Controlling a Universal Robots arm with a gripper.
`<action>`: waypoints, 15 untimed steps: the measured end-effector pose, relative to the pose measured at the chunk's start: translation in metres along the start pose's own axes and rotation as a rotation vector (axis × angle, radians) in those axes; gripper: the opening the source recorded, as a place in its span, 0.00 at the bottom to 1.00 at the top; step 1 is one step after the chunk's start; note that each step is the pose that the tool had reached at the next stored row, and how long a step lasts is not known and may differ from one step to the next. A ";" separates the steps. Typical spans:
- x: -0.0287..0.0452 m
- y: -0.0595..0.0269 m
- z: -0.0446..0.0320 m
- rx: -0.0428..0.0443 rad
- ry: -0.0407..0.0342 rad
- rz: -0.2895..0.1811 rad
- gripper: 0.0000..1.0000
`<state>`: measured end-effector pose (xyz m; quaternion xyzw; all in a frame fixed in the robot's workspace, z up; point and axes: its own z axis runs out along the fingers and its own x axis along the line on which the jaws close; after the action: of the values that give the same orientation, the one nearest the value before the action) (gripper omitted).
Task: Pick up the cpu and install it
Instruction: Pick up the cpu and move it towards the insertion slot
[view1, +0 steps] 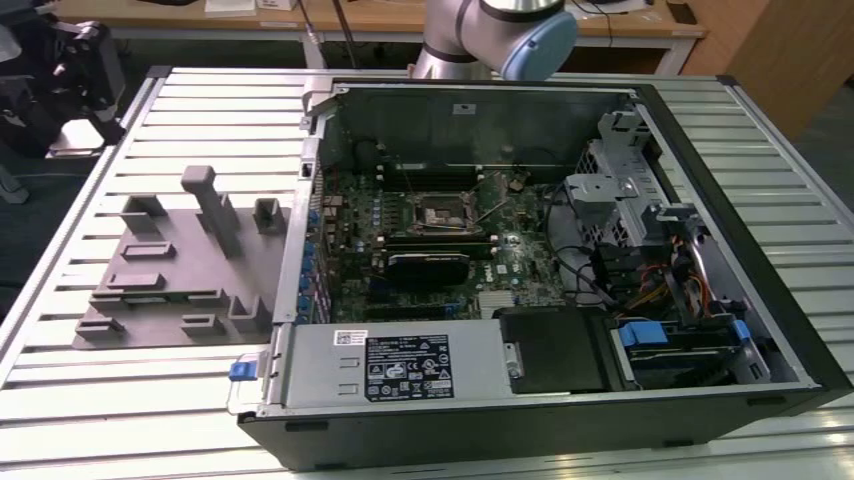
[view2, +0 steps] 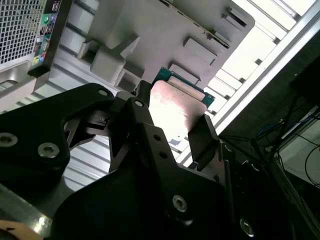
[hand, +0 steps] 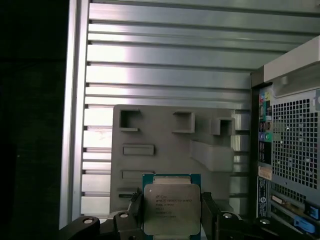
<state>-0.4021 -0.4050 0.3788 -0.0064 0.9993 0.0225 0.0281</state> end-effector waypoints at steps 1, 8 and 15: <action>-0.0027 0.0000 0.0002 0.0000 -0.0001 0.000 0.55; -0.0233 -0.0003 0.0013 0.0000 -0.0001 0.000 0.55; -0.0430 -0.0006 0.0024 0.0000 -0.0001 0.000 0.55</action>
<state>-0.3591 -0.4050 0.3787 -0.0064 0.9993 0.0225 0.0281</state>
